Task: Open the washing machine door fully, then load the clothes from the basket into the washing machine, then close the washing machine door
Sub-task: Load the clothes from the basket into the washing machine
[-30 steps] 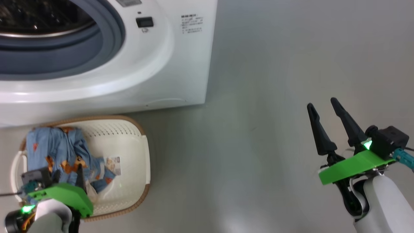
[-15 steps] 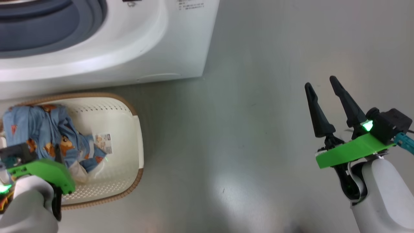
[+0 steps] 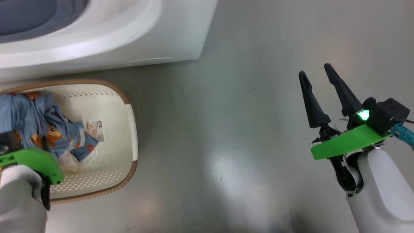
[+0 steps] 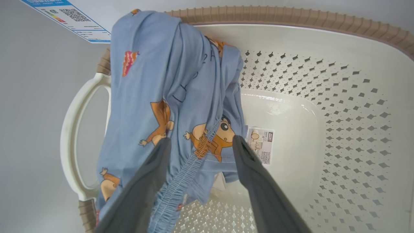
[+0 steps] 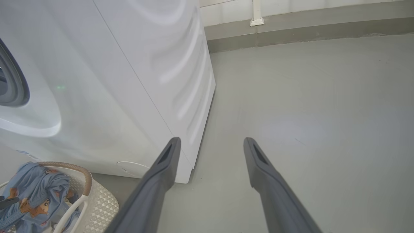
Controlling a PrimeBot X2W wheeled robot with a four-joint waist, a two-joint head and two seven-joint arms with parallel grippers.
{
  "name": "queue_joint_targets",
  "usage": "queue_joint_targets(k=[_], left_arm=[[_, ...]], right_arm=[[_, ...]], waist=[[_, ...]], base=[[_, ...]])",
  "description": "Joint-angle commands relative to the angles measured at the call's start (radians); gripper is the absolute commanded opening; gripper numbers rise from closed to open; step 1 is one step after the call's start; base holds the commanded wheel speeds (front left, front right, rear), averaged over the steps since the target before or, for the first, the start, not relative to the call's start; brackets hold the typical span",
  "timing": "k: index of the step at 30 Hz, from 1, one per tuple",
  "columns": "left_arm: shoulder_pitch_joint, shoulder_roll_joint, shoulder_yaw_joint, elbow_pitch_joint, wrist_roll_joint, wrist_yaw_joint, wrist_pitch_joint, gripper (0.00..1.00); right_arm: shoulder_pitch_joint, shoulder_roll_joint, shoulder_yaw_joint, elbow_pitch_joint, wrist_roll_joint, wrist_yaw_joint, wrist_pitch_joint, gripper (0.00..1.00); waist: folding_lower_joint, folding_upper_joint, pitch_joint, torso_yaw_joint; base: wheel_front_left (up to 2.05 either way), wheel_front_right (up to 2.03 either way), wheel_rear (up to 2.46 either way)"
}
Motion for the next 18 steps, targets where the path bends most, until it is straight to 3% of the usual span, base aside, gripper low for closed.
queue_joint_targets(k=[1, 18], left_arm=[[-0.002, 0.054, 0.014, -0.004, 0.004, 0.012, 0.0, 1.0], [-0.044, 0.087, 0.001, -0.004, -0.011, 0.05, 0.018, 1.0]], right_arm=[[0.014, 0.003, 0.024, -0.026, -0.009, 0.002, -0.005, 1.0], [-0.013, -0.001, 0.039, -0.036, -0.012, 0.002, -0.005, 1.0]], waist=[[0.0, -0.0001, 0.008, -0.002], [0.0, -0.0001, 0.065, -0.015]], base=[[0.0, 0.0, 0.0], [0.0, 0.0, 0.0]])
